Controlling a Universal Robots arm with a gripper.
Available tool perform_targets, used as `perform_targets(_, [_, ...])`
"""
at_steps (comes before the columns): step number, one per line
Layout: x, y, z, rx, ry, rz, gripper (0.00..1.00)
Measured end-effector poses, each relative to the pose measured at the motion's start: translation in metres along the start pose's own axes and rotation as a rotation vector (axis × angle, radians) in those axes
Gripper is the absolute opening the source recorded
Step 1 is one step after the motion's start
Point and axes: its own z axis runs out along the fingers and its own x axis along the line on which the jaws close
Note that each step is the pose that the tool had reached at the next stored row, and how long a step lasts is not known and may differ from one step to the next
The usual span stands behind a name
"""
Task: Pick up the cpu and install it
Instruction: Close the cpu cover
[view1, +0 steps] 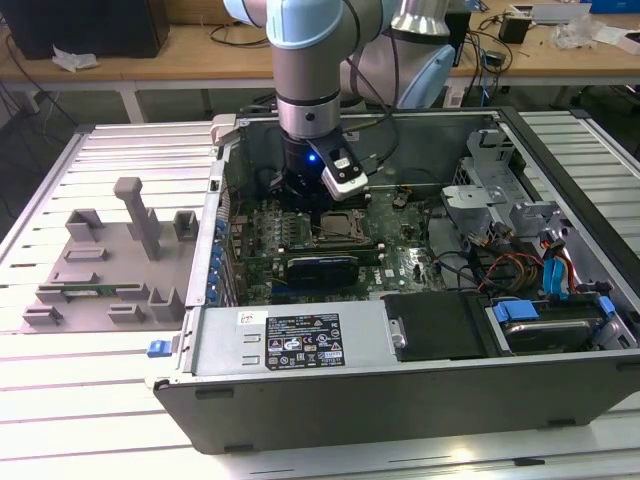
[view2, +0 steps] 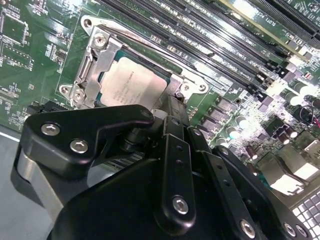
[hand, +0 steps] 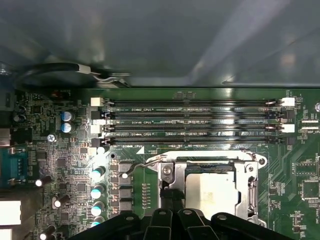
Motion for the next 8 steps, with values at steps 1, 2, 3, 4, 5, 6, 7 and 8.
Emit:
perform_targets(1, [0.0001, 0.0000, 0.0000, 0.0000, 0.0000, 0.000, 0.11])
perform_targets(2, [0.0001, 0.0000, 0.0000, -0.0001, -0.0001, 0.000, 0.11])
perform_targets(3, [0.0002, 0.0000, 0.0000, 0.0000, 0.0000, 0.000, 0.11])
perform_targets(4, [0.0002, 0.0000, 0.0000, -0.0001, 0.0000, 0.000, 0.11])
perform_targets(5, [0.0003, -0.0001, -0.0008, -0.0001, 0.0001, 0.000, 0.11])
perform_targets(6, [0.0002, 0.0000, -0.0016, -0.0001, 0.0000, 0.000, 0.11])
perform_targets(7, [0.0001, 0.0000, -0.0028, -0.0001, 0.0000, 0.000, 0.11])
perform_targets(8, [0.0001, 0.0000, -0.0043, -0.0001, 0.0000, 0.000, 0.11])
